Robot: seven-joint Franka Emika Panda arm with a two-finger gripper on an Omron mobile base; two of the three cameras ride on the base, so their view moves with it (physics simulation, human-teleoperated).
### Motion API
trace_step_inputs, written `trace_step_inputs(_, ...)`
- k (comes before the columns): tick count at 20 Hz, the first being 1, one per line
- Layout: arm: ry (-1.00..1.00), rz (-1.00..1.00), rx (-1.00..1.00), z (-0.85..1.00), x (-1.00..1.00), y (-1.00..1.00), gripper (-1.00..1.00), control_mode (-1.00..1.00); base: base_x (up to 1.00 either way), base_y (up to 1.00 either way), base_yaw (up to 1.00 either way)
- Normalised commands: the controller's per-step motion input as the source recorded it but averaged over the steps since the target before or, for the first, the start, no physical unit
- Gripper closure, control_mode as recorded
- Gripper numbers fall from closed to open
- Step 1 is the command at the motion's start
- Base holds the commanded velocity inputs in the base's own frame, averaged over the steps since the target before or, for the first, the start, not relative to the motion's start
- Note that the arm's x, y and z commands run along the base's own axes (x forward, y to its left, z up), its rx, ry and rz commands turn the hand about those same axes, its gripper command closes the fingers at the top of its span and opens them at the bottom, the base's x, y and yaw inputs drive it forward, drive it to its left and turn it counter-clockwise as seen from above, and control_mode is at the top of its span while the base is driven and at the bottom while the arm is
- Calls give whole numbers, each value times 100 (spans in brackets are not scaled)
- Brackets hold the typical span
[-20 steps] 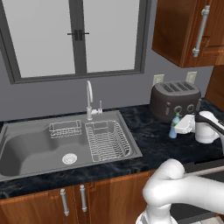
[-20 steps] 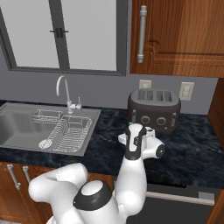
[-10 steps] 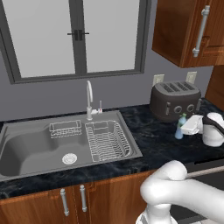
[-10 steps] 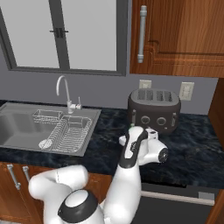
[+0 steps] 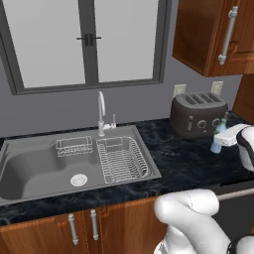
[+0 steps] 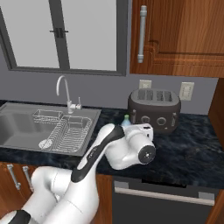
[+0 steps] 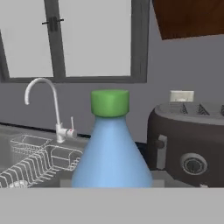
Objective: Take the bottled waters from the counter and place them in the freezer to freeze. Close the freezer door after placing the bottles.
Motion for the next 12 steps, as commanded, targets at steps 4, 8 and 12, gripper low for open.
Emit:
trace_step_inputs(4, 0, -16, 0, 70, -100, 41, 100, -100, 0, 0, 0)
trace_step_inputs(8, 0, -8, 0, 70, -99, 55, 100, -100, 0, 0, 0)
trace_step_inputs(12, 0, 0, 0, 91, -71, 73, 100, -100, 0, 0, 0)
